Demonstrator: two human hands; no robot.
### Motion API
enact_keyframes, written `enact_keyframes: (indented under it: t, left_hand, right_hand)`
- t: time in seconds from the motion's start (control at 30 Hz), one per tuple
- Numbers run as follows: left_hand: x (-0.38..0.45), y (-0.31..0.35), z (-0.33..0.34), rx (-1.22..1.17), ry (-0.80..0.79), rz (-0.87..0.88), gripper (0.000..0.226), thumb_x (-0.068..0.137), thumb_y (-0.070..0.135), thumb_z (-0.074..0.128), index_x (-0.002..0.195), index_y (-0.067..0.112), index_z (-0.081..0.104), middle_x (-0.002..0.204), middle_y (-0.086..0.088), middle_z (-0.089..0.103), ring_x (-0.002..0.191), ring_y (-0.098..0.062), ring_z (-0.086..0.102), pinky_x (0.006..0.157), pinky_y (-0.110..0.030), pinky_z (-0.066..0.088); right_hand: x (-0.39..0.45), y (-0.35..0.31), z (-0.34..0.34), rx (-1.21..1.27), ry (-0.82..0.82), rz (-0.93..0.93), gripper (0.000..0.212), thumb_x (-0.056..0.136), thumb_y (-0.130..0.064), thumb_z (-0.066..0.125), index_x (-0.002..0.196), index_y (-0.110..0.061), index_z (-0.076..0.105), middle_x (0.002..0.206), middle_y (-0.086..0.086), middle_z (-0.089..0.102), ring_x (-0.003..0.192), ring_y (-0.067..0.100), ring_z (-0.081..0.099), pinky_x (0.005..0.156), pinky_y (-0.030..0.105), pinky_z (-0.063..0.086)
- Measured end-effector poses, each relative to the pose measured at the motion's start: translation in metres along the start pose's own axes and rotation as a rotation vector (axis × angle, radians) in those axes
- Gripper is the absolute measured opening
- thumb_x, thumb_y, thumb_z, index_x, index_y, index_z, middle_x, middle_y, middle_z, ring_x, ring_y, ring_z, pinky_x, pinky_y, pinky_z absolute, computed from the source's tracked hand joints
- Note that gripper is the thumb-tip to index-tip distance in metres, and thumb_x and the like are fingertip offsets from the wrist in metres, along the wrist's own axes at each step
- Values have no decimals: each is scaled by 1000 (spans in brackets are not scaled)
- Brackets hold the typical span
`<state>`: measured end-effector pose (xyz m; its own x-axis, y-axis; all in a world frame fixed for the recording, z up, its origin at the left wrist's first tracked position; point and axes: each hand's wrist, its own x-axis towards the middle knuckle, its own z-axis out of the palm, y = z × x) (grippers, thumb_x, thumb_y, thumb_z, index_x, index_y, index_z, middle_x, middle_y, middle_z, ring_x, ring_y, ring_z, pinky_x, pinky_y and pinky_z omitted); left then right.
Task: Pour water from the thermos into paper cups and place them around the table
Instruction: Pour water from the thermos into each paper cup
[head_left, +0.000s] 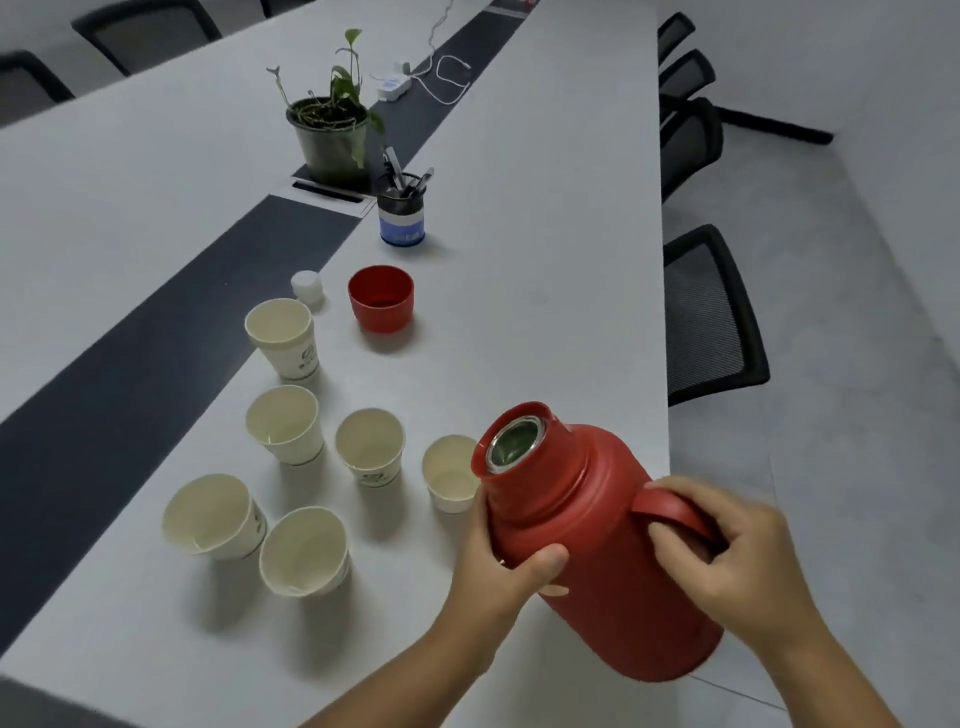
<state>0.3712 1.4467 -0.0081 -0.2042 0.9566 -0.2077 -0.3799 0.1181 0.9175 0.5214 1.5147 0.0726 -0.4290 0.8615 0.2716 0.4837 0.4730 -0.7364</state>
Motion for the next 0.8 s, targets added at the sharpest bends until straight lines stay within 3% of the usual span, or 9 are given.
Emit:
enact_keyframes:
  t: [0.07,0.17,0.23,0.47,0.7,0.8]
  left_hand:
    - [-10,-7,-4,-13,21,-39,84,48,40,73,124,29,38,114,1,58,90,-10,67,56,-23,54]
    - [-16,-14,-10,-21,36,-80,87,46,42,73,125,27,38,115,0,58,90,-10,67,56,-24,54]
    - [-16,-17,-13,-33,36,-103,90,46,42,73,127,24,37,115,0,58,90,-9,67,57,-25,54]
    - [-11,-19,-13,-106,26,-159,72,46,47,70,111,34,40,114,2,55,86,-1,66,57,-19,53]
    - [-4,-22,-11,-130,-41,-220,66,48,52,66,106,38,39,114,6,54,86,3,65,61,-16,52]
    - [-2,-22,-11,-132,-51,-239,56,58,48,67,105,38,38,112,8,53,84,1,65,62,-15,52]
  right_hand:
    - [-4,-1,5,-5,-40,5,10,65,-18,68,71,-27,69,71,-31,63,63,-7,59,59,1,41]
    - [-8,3,12,-14,-62,35,39,67,-4,76,68,-40,62,69,-34,63,65,-6,60,61,2,42]
    - [-10,4,16,-30,-79,50,46,67,-1,74,67,-45,58,72,-29,64,66,-5,60,61,2,42]
    - [2,-1,20,-83,-124,99,41,69,-6,74,61,-43,57,69,-31,63,65,-8,59,60,0,39]
    - [15,-5,18,-165,-187,143,32,71,-15,72,60,-40,57,79,-37,59,72,-10,57,61,0,38]
    - [20,-6,18,-173,-213,173,31,72,-15,72,59,-39,58,72,-38,60,69,-11,57,60,0,38]
